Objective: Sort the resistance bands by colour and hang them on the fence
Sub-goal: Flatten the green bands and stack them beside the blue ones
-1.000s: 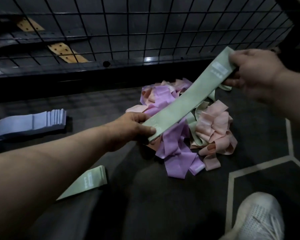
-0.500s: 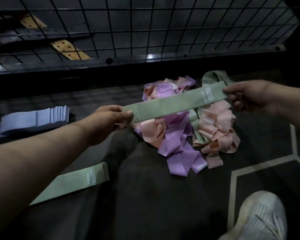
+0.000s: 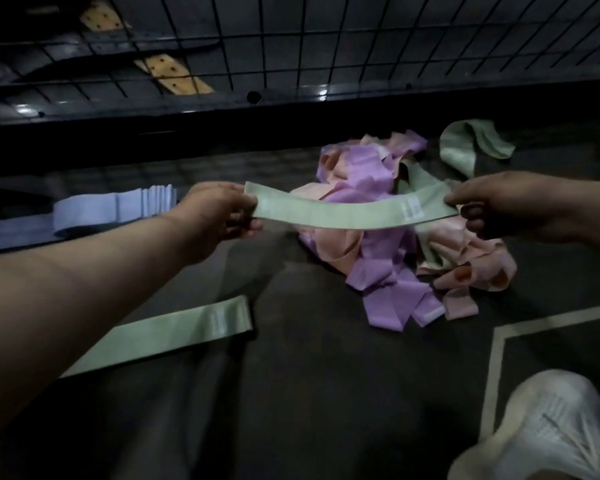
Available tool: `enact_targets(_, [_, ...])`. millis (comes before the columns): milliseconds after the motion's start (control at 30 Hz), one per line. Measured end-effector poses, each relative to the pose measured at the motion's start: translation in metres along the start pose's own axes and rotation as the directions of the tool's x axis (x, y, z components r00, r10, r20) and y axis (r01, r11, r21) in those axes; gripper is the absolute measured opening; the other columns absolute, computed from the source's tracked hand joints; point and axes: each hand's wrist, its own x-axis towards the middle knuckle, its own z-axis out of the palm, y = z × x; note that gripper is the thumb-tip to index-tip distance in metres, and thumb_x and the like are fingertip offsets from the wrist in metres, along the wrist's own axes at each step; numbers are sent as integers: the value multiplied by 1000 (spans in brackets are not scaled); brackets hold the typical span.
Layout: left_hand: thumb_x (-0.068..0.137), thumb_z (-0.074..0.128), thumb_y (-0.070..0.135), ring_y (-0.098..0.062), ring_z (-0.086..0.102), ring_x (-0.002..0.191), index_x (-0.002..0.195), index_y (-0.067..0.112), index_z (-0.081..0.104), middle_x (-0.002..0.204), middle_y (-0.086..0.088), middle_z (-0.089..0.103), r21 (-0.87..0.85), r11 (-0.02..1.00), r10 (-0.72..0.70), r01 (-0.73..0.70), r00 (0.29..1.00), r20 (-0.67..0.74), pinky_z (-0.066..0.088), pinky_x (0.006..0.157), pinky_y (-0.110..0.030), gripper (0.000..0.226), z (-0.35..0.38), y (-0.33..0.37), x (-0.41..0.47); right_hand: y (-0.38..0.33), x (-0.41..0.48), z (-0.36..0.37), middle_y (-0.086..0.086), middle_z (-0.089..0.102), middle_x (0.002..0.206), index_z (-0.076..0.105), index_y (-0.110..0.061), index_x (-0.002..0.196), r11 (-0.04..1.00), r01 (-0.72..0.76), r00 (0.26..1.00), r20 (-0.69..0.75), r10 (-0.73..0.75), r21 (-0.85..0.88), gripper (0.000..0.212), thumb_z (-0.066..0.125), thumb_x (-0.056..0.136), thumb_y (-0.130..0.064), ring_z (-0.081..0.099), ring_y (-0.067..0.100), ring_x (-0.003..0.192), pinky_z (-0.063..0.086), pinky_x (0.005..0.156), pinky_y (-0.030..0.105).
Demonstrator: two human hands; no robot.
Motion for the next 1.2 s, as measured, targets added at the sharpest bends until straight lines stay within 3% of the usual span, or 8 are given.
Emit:
enact_targets(167, [91,52,1,-19,63,49,79,12,53,72,-9,52,72,997,-11,21,991,-135,50,55,-28,17,-46,-5,-36,3,3,56,3,63,79,65,-14,93,999,32,994,107,-28,-37,8,58,96,-18,58,15,69,46,60,27])
enact_targets(300, [88,54,-4,-23,61,47,75,8,54,67,-13,48,77,996,-25,45,968,-251,52,49,-27,18,-107,-29,-77,-5,-2,117,-1,64,61,64,-10,90,986,107,984,159,-87,-128,11,58,97,-16,52,7,52,42,48,19])
enact_targets(500, [90,58,-2,-14,61,45,86,5,64,74,-17,60,132,984,-53,119,903,-426,45,44,-20,11,-193,-89,-141,-25,-27,209,10,72,75,70,-9,85,855,337,919,334,-208,-394,17,67,92,-24,61,18,62,50,61,33])
enact_targets(667, [94,58,3,-6,59,42,111,5,61,76,-6,65,112,983,-61,146,832,-552,45,44,-20,18,-228,-127,-164,-25,-28,270,6,73,75,66,-11,89,778,445,890,317,-329,-443,9,70,90,-19,67,9,57,56,58,26])
enact_targets(800, [94,60,0,-1,56,38,95,11,58,80,-6,60,163,977,-21,139,819,-573,45,39,-14,10,-232,-138,-164,-2,-16,292,11,72,74,62,-6,88,714,469,881,335,-335,-520,11,69,92,-14,64,6,48,53,45,21])
enact_targets(933, [91,65,3,-1,54,36,83,20,57,79,-3,61,293,941,33,171,814,-580,43,37,-14,20,-234,-149,-157,11,-13,294,0,70,71,55,-14,98,646,499,867,342,-364,-578,18,70,89,-17,63,4,51,49,54,26])
enact_targets(1033, [89,68,6,0,58,44,97,15,62,80,-1,63,390,905,97,171,808,-581,47,42,-13,13,-238,-159,-153,13,-13,293,-6,66,69,48,-25,113,553,574,818,395,-418,-604,33,70,88,-22,59,0,62,43,65,26])
enact_targets(1200, [87,69,6,-14,56,69,109,13,64,87,-4,63,507,850,212,144,787,-579,50,73,-26,23,-240,-165,-149,11,-9,298,-9,64,74,51,-24,114,487,633,768,412,-490,-602,30,67,89,-23,57,1,71,42,71,28])
